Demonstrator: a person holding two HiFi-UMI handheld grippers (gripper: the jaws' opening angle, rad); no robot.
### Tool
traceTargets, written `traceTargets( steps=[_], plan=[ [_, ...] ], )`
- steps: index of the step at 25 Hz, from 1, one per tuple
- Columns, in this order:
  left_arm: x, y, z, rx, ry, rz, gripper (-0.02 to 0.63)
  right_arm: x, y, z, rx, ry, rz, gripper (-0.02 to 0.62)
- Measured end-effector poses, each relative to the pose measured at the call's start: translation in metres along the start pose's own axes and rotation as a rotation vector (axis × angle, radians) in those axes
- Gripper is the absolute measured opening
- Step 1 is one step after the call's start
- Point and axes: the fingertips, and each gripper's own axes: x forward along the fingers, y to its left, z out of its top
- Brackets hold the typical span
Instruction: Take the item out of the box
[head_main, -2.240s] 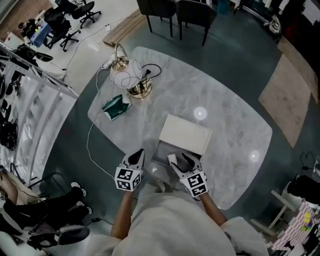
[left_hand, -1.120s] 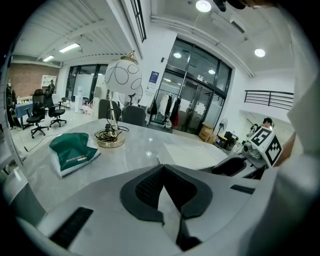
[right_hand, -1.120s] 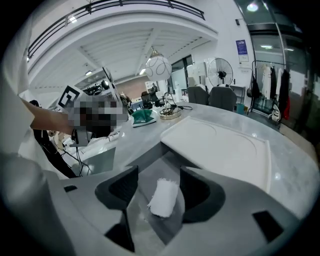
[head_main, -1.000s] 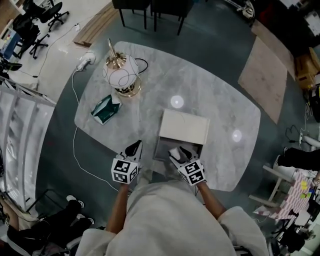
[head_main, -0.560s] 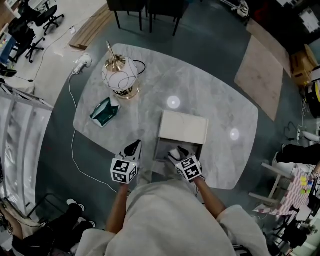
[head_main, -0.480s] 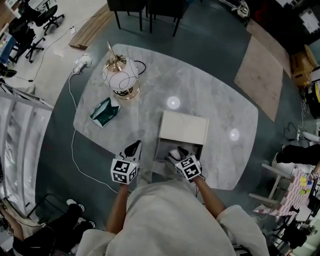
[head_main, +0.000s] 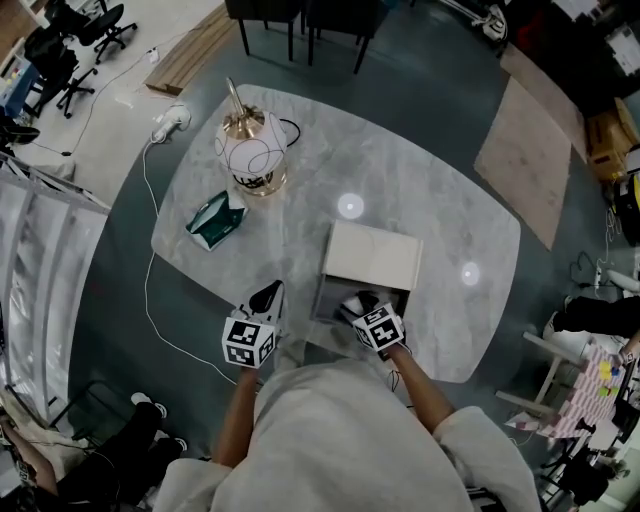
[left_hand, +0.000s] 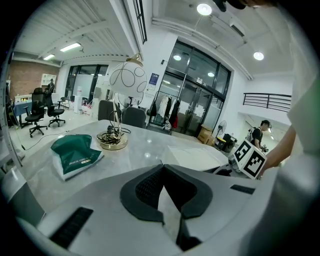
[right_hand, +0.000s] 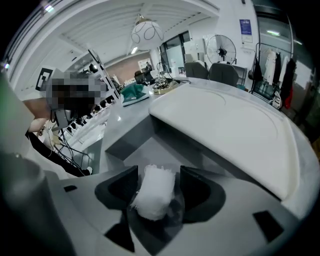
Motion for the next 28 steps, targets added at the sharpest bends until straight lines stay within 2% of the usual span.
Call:
traceTargets(
  steps=[7,11,28],
  plan=[
    [-0.002,0.003,0.001,-0.003,-0.011,0.013,0.014,0.011,-0.002,-0.01,-0.033,0.049,-0.006,0.241],
    [-0.004,0.002,0.002,-0.001,-0.012,0.015,0.014,0.014,0.001,-0.011,-0.031,0.053,-0.01,0.2],
    [-0.008,-0.008,0.015,0.029,-0.046,0.017,0.014,0.014,-0.001,-0.008,-0.054,0.021,-0.025,0.184]
  ],
)
